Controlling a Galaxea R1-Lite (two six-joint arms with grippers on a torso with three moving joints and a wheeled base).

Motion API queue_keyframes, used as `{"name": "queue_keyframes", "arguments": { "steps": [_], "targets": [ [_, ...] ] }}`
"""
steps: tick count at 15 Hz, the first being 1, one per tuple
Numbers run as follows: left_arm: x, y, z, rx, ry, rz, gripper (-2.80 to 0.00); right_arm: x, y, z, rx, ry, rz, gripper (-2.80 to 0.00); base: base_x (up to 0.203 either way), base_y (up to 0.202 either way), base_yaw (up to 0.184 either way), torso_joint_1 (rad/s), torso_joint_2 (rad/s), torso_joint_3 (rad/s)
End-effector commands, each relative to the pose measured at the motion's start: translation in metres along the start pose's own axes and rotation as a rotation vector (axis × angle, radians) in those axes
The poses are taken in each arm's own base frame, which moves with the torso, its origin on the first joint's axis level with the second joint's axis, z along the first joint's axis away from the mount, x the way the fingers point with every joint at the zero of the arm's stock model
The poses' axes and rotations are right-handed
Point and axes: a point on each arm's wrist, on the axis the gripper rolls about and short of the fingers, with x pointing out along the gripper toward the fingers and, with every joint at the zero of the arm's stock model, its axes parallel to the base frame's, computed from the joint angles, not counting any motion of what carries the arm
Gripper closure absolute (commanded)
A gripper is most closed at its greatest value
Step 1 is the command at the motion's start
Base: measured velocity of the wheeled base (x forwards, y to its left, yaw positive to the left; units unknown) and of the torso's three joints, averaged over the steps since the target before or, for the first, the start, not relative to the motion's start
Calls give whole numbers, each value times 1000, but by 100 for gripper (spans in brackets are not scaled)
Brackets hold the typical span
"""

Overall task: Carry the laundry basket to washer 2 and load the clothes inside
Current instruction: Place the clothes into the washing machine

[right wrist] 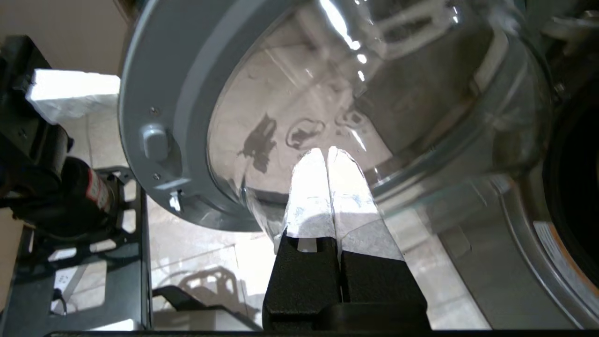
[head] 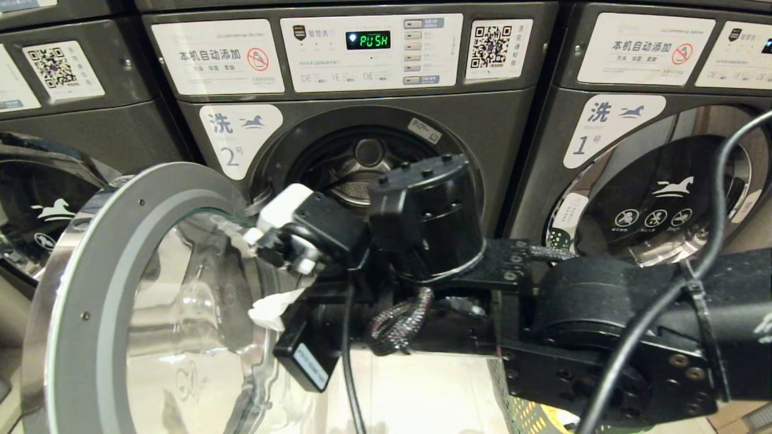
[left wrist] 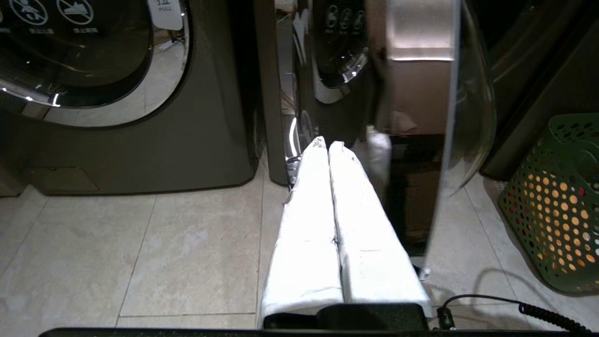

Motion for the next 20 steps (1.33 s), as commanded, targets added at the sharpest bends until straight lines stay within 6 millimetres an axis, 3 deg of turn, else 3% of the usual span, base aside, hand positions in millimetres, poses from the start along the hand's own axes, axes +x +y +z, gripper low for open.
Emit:
{"name": "queue_keyframes", "arguments": {
  "steps": [1,3,6,8,12,14,16,20],
  "targets": [
    [0,0,0,-1,1,2,0,-29,5,0,-2,-10,-9,0,0,0,0,0,0,0],
    [0,0,0,-4,1,2,0,-47,9,-10,-3,-15,-30,0,0,0,0,0,0,0],
    [-1,0,6,10,-39,1,0,-72,10,-9,-4,-37,-56,0,0,0,0,0,0,0],
    [-10,0,38,44,-210,-8,0,-86,13,-12,-3,-28,-77,0,0,0,0,0,0,0],
    [-45,-5,131,139,-400,-206,0,-100,16,-15,-4,-21,-97,0,0,0,0,0,0,0],
    [-24,-9,167,151,-310,-378,0,-103,15,-13,-6,-26,-129,0,0,0,0,0,0,0],
    [11,-13,195,130,-199,-575,0,-102,15,-13,-6,-24,-130,0,0,0,0,0,0,0],
    [80,-19,204,55,0,-832,0,-84,15,-37,9,66,-110,0,0,0,0,0,0,0]
  ]
}}
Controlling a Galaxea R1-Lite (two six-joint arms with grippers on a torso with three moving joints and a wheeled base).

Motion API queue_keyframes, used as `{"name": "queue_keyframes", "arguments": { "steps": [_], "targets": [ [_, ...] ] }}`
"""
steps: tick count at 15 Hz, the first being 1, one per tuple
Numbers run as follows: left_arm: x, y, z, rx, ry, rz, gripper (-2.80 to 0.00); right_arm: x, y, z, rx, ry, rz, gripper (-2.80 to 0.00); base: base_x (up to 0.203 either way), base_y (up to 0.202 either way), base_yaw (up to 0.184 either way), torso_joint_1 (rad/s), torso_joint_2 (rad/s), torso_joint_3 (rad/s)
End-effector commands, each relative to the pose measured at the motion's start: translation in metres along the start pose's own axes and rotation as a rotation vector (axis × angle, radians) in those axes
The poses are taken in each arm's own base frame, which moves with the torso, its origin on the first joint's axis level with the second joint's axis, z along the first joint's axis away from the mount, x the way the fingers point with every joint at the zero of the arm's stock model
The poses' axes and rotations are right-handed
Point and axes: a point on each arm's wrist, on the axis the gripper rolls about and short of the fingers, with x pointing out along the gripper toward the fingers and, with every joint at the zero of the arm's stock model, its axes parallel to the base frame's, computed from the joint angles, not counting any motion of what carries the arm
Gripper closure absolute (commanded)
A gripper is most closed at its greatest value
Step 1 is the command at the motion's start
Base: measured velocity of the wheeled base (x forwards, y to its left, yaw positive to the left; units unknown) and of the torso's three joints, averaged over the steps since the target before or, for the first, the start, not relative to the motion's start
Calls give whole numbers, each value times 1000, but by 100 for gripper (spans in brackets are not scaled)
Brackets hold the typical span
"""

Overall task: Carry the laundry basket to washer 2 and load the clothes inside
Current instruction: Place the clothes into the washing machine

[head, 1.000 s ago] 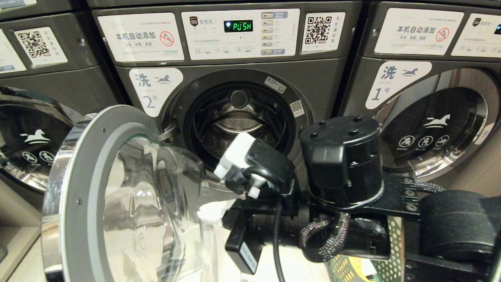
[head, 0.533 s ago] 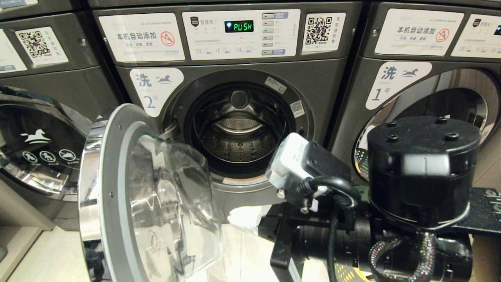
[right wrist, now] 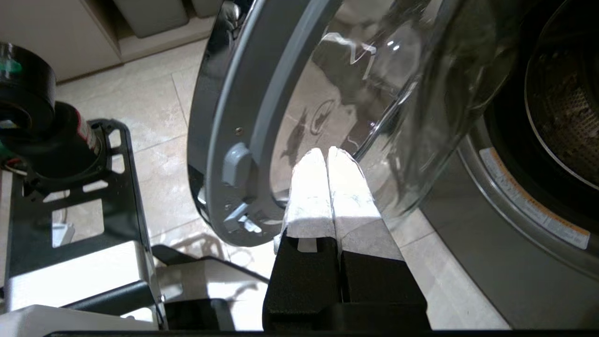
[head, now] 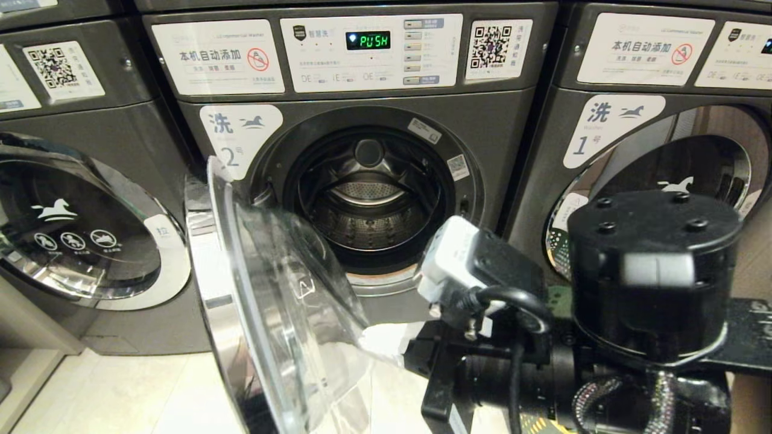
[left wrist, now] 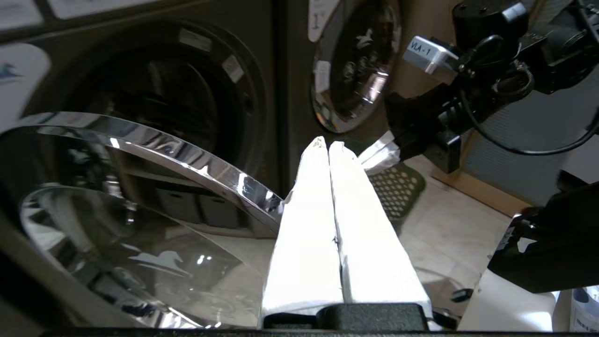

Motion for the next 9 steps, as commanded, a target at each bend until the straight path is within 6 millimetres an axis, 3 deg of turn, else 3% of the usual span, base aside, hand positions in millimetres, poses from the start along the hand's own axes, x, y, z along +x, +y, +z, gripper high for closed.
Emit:
{"name": "queue_keyframes", "arguments": {
  "steps": [1,6,9],
  "targets": [
    [40,34,-13,-111,107,-64,0,17,1,-15,3,56,13,0,0,0,0,0,0,0],
    [120,85,-34,-126,116,-161,0,72,-1,-27,-13,108,32,0,0,0,0,0,0,0],
    [153,103,-23,-61,38,-180,0,93,-4,-22,-20,84,29,0,0,0,0,0,0,0]
  ]
}}
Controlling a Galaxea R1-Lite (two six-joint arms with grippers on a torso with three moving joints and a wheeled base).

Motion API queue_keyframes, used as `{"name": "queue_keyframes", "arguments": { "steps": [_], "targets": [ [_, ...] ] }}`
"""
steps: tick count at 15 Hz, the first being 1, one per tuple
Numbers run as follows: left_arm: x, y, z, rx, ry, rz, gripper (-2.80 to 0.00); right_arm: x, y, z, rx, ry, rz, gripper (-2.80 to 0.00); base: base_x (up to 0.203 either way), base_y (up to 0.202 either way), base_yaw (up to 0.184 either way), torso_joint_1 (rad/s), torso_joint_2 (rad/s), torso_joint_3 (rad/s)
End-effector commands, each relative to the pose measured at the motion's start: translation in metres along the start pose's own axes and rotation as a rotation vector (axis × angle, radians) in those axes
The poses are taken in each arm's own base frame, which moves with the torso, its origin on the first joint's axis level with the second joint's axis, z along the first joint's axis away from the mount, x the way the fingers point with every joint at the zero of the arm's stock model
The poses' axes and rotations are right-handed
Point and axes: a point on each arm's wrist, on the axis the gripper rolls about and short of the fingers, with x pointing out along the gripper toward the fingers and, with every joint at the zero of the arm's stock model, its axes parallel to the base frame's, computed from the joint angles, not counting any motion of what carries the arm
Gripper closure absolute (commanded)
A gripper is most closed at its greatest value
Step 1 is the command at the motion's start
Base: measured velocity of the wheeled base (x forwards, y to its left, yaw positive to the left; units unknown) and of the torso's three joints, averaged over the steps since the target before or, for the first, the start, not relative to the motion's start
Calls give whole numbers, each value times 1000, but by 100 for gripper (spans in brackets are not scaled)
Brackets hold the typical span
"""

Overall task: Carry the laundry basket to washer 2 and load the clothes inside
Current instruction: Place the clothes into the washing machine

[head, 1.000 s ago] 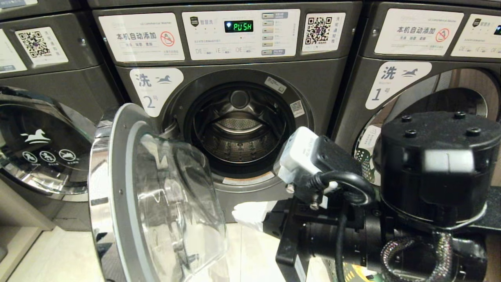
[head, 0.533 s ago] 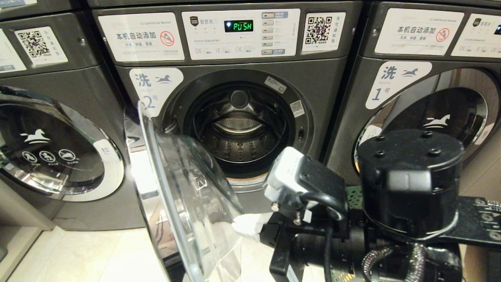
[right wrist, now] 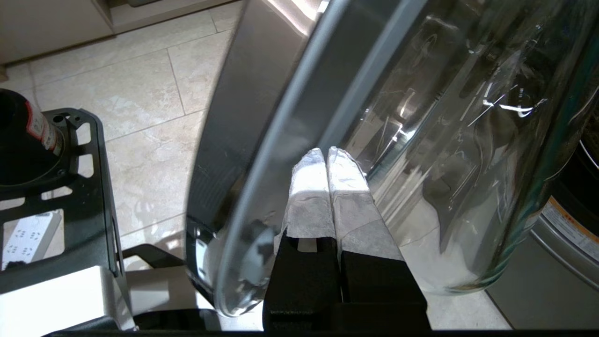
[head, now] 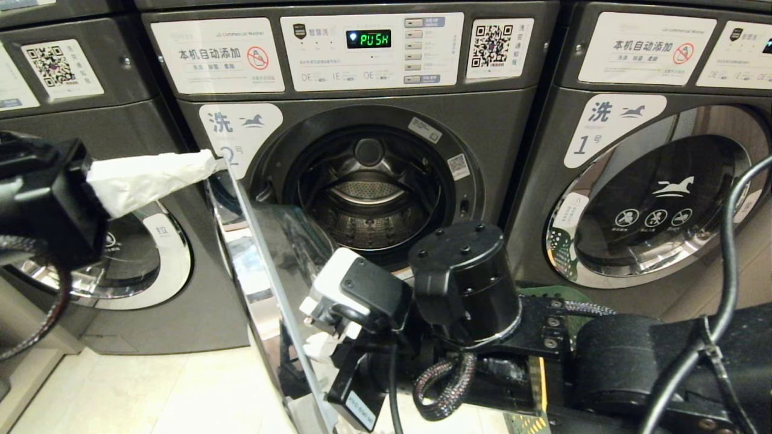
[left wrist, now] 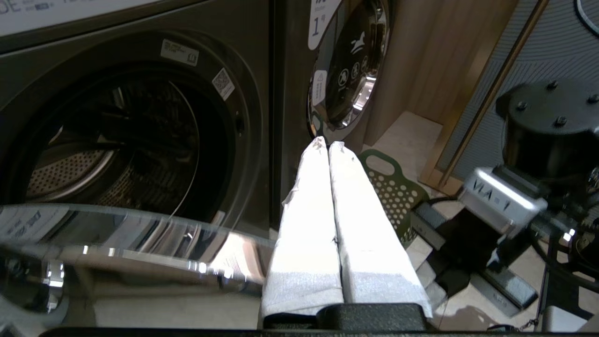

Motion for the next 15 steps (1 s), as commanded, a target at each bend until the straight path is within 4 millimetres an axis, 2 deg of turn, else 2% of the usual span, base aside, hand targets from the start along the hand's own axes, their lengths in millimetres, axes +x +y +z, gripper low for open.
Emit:
{"name": "queue_keyframes", "arguments": {
  "steps": [1,3,5,8,11,15],
  "targets": [
    [22,16,-10,-34,30,-24,0,15,0,-7,1,23,5,0,0,0,0,0,0,0],
    [34,18,-8,-32,25,-53,0,18,0,-9,0,27,4,0,0,0,0,0,0,0],
    [37,19,-12,-42,39,-33,0,22,4,-3,-8,10,16,0,0,0,0,0,0,0],
    [33,22,-17,-45,77,232,0,23,10,6,-23,-17,24,0,0,0,0,0,0,0],
    [15,13,-21,-82,168,419,0,19,10,9,-64,-28,4,0,0,0,0,0,0,0],
    [-23,-17,-17,-144,329,552,0,18,16,12,-75,-34,7,0,0,0,0,0,0,0]
  ]
}}
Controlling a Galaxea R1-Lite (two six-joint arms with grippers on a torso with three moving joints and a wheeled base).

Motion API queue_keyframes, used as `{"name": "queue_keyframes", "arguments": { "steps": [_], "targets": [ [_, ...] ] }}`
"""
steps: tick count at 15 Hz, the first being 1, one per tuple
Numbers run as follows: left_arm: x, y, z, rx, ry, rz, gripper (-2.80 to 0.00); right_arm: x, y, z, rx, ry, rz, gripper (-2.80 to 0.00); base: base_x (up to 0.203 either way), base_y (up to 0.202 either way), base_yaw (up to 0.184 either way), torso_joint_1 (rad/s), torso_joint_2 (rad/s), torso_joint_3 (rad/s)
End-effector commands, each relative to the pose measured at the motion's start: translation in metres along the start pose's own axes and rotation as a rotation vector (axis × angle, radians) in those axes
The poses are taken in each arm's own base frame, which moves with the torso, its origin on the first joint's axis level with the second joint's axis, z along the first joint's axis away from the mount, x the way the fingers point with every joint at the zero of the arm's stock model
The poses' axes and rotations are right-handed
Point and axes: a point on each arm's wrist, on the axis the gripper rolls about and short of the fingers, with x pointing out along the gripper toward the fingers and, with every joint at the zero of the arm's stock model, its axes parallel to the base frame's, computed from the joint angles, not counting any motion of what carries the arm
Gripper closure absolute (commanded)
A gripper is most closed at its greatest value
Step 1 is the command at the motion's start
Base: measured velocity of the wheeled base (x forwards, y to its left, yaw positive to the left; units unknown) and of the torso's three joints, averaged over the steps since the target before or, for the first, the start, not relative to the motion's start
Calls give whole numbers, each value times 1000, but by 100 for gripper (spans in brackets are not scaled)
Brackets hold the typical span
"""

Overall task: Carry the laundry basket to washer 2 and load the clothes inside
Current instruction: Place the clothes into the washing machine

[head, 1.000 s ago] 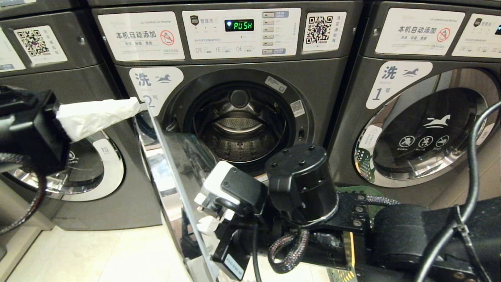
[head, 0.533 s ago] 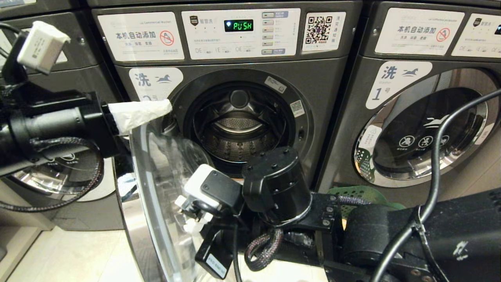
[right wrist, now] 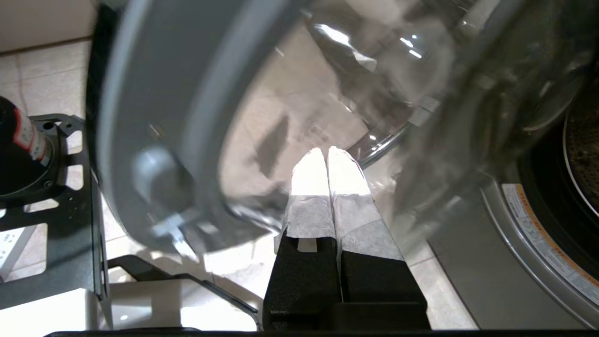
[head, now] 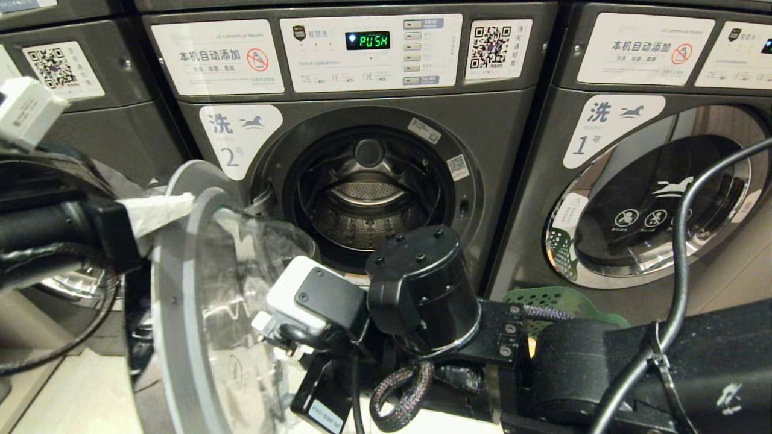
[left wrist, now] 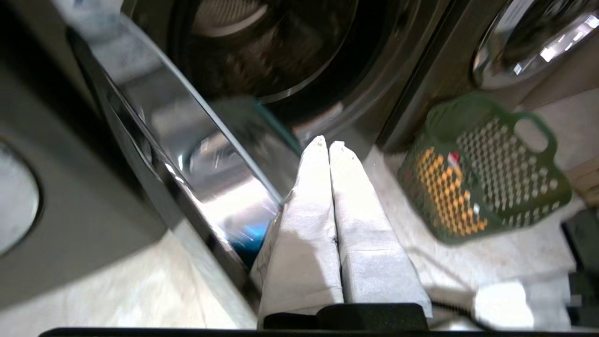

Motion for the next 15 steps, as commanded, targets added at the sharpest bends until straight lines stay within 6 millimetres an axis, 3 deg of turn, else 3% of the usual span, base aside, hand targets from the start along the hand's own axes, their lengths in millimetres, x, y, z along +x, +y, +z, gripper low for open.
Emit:
{"name": "queue_keyframes", "arguments": {
  "steps": [1,5,10,13,15],
  "targets": [
    [-32,-5,-3,-5,35,22,0,-1,4,3,-5,-8,3,0,0,0,0,0,0,0],
    [-91,-11,-1,-24,166,156,0,-1,12,2,-10,-4,20,0,0,0,0,0,0,0],
    [-120,-7,0,-161,95,318,0,-18,10,25,-18,-56,-88,0,0,0,0,0,0,0],
    [-122,-6,1,-229,35,382,0,-55,-8,53,4,-121,-282,0,0,0,0,0,0,0],
    [-120,-5,-3,-238,-18,387,0,-100,-41,69,28,-174,-431,0,0,0,0,0,0,0]
  ]
}}
